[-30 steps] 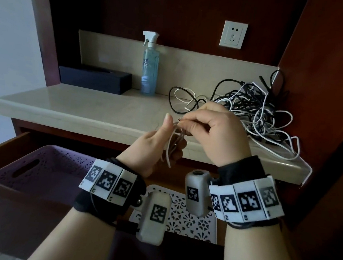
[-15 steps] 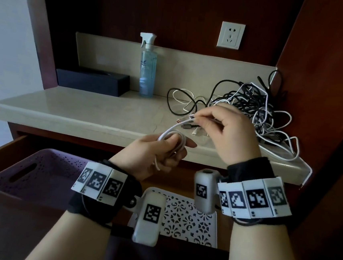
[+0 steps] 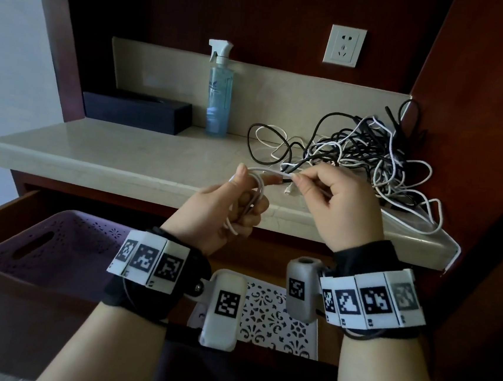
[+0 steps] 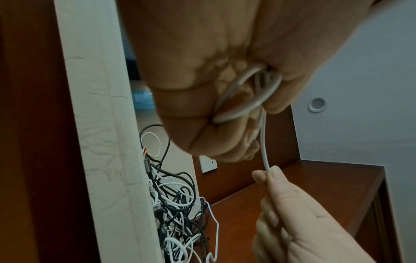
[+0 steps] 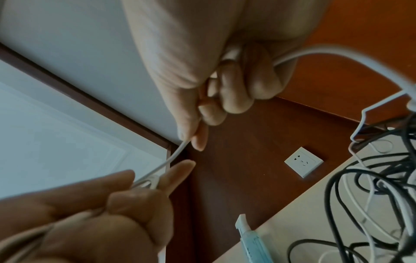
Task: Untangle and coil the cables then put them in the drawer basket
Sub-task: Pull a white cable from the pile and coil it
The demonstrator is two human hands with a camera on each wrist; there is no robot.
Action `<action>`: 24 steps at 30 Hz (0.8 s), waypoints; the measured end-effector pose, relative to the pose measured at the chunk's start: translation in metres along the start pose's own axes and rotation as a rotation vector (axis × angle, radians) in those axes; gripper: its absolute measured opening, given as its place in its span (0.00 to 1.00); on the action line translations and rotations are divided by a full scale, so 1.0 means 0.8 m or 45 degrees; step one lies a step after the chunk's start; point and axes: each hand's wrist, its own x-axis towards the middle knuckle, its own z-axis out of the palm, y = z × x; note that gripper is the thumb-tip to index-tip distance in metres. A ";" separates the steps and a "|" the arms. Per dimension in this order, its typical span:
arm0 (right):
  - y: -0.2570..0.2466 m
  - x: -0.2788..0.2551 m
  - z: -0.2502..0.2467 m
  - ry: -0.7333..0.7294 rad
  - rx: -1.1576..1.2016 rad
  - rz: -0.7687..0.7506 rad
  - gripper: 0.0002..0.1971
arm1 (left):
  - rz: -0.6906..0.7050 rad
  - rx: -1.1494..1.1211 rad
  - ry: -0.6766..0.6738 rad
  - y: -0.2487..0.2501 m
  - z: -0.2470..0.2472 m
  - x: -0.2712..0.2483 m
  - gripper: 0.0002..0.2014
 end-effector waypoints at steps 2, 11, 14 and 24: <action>0.000 -0.001 0.003 0.046 -0.011 0.024 0.10 | 0.006 0.052 0.005 -0.003 -0.001 0.000 0.25; 0.005 -0.003 -0.002 -0.036 -0.008 0.070 0.06 | 0.068 -0.035 0.059 0.004 -0.006 -0.001 0.25; 0.006 -0.003 -0.008 -0.083 -0.017 0.102 0.04 | 0.123 -0.148 0.142 0.009 -0.011 0.002 0.25; -0.018 -0.009 -0.001 -0.317 -0.015 0.085 0.01 | 0.247 -0.147 0.230 0.011 -0.008 0.006 0.28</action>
